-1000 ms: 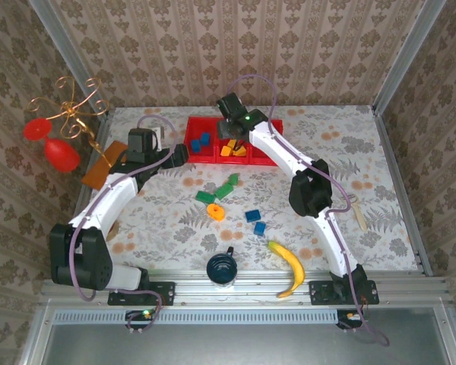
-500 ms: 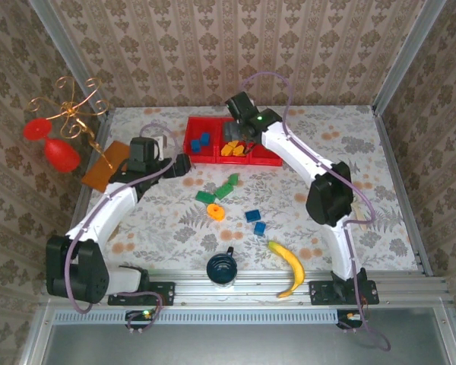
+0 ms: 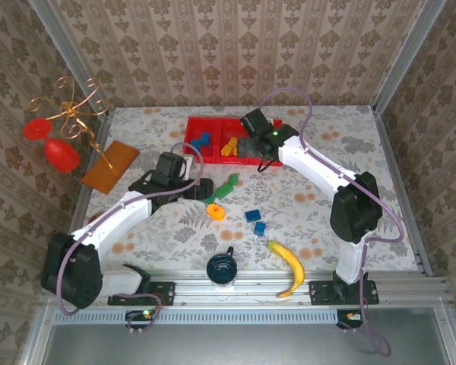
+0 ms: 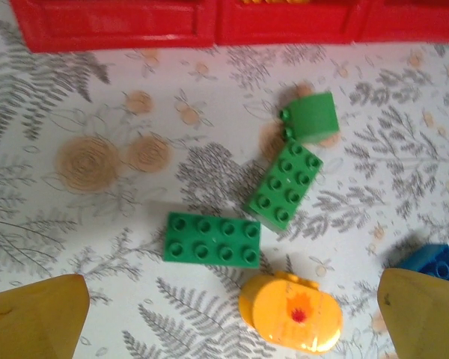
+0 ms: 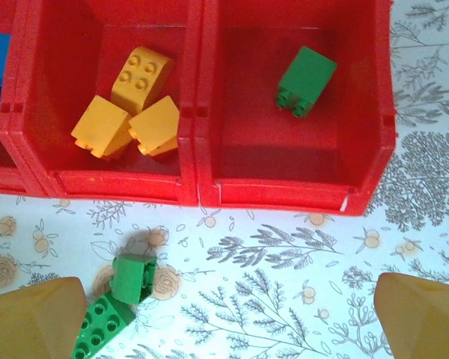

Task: Sort the legos into containers by color
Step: Rotate the lego at the center of the table.

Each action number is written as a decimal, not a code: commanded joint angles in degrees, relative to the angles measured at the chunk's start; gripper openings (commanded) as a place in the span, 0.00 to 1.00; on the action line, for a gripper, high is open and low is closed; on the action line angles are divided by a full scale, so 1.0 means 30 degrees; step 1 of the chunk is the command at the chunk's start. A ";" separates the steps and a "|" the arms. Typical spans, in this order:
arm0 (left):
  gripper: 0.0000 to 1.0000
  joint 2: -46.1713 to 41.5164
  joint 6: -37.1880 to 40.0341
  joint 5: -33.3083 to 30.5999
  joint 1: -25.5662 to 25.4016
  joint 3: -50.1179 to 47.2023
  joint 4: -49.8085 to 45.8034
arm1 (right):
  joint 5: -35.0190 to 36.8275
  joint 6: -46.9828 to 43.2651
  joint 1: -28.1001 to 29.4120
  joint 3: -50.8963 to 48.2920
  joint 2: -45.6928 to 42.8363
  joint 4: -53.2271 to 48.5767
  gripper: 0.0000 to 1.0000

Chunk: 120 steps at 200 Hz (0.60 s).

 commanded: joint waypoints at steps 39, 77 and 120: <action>0.99 0.0308 -0.0622 -0.1081 -0.1953 -0.0369 -0.1346 | 0.1287 0.1464 0.0126 -0.1908 -0.2007 -0.0289 1.00; 0.98 0.0651 -0.0947 -0.1355 -0.2977 -0.0431 -0.1367 | 0.1543 0.1584 0.0117 -0.2237 -0.2238 -0.0583 1.00; 0.98 0.1439 -0.1088 -0.1764 -0.3939 -0.0383 -0.1642 | 0.1863 0.1554 0.0097 -0.2891 -0.2756 -0.0687 1.00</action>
